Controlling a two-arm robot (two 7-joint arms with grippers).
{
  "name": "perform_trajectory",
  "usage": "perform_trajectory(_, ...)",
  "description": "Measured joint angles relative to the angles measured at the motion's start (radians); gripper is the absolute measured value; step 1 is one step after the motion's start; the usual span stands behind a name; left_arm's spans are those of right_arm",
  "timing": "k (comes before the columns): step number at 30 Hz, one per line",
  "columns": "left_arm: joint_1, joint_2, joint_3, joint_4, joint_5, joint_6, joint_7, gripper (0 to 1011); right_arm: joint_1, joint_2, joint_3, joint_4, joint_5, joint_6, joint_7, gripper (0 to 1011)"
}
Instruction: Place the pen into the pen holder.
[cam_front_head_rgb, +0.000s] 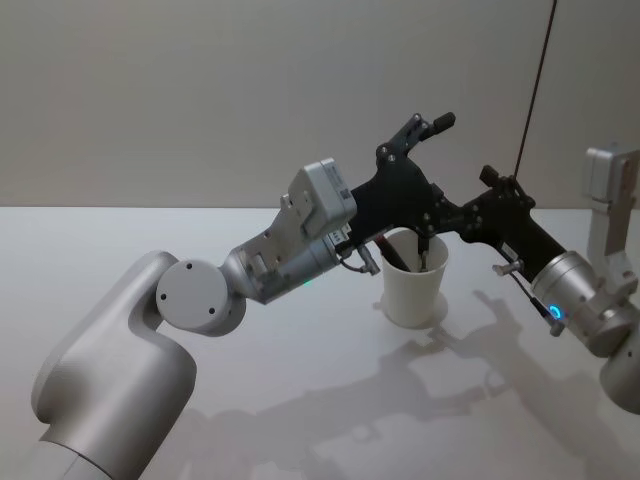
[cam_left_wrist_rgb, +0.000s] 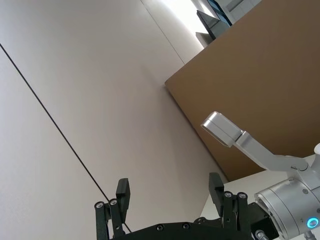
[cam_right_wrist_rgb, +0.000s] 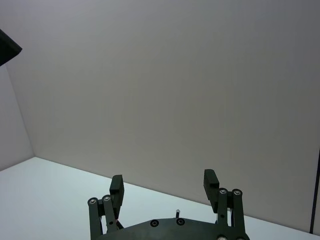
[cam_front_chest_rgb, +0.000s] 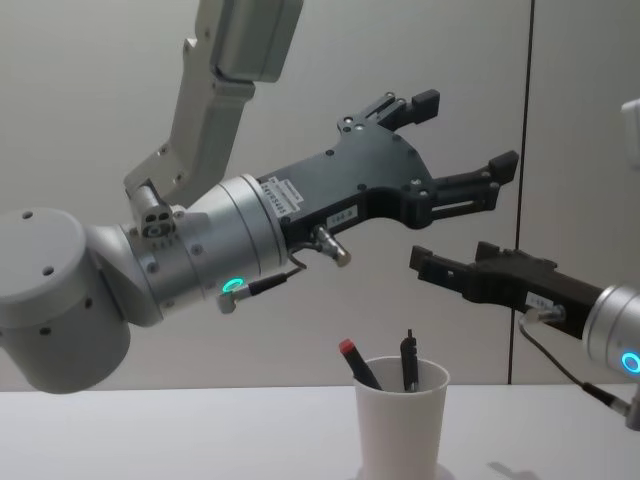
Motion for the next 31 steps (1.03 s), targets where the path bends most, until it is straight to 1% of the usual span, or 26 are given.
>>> perform_trajectory(1,0.000,0.000,0.000,0.000,0.000,0.000,0.000,1004,-0.001,0.001,0.000,-0.002,0.001,0.000,0.000,999)
perform_trajectory(2,0.000,0.000,0.000,0.000,0.000,0.000,0.000,1004,-0.002,0.001,0.001,-0.004,0.002,0.000,-0.001,1001)
perform_trajectory(11,0.000,0.000,0.000,0.000,0.000,0.000,0.000,1004,-0.010,0.006,0.004,-0.019,0.010,0.002,-0.004,1002)
perform_trajectory(31,0.000,0.000,0.000,0.000,0.000,0.000,0.000,1004,-0.015,0.009,0.006,-0.029,0.015,0.004,-0.006,1002)
